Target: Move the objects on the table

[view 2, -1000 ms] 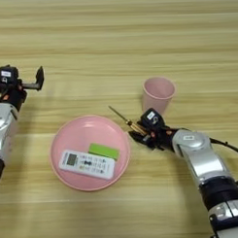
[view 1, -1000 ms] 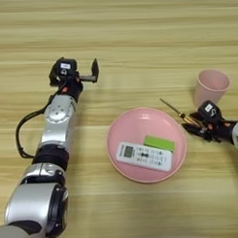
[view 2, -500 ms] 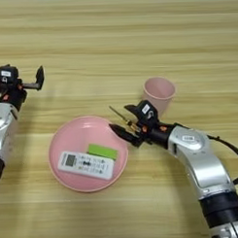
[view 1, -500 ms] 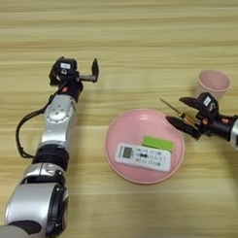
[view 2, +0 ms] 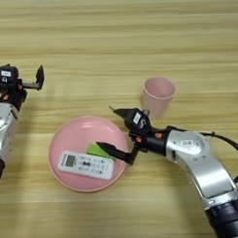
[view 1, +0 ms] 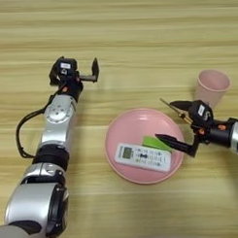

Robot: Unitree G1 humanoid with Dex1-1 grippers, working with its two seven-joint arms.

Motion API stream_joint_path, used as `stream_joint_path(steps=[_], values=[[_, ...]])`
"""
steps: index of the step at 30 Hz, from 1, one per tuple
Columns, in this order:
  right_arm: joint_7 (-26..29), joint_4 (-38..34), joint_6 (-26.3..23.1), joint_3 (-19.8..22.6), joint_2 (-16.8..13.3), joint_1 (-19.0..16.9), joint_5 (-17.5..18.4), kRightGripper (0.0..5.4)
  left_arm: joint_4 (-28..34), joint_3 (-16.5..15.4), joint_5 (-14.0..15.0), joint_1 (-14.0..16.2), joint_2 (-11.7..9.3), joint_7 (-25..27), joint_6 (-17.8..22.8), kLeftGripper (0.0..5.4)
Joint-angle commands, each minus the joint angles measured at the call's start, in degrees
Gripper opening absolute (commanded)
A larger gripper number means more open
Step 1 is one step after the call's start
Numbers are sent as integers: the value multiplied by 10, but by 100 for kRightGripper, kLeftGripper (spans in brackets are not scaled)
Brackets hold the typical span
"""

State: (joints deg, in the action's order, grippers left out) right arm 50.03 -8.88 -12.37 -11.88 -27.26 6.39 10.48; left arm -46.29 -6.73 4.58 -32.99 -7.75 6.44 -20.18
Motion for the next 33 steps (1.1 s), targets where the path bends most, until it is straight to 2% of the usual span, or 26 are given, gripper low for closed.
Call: stream_joint_path(steps=[1,8,15,20,33], values=[[18,-16,-35,-26,-12,21,-5,537,1,1,-3,-6,2,-1,0,540],[36,-23,-82,-71,-16,47,-14,537,4,2,-3,-6,4,-2,1,540],[35,-8,-122,-119,1,80,-32,537,8,3,-4,-5,6,-3,2,540],[37,5,-130,-150,10,96,-47,537,8,4,-4,-5,7,-3,3,540],[32,108,-110,-205,48,136,-107,537,17,6,-6,-2,12,-7,4,540]])
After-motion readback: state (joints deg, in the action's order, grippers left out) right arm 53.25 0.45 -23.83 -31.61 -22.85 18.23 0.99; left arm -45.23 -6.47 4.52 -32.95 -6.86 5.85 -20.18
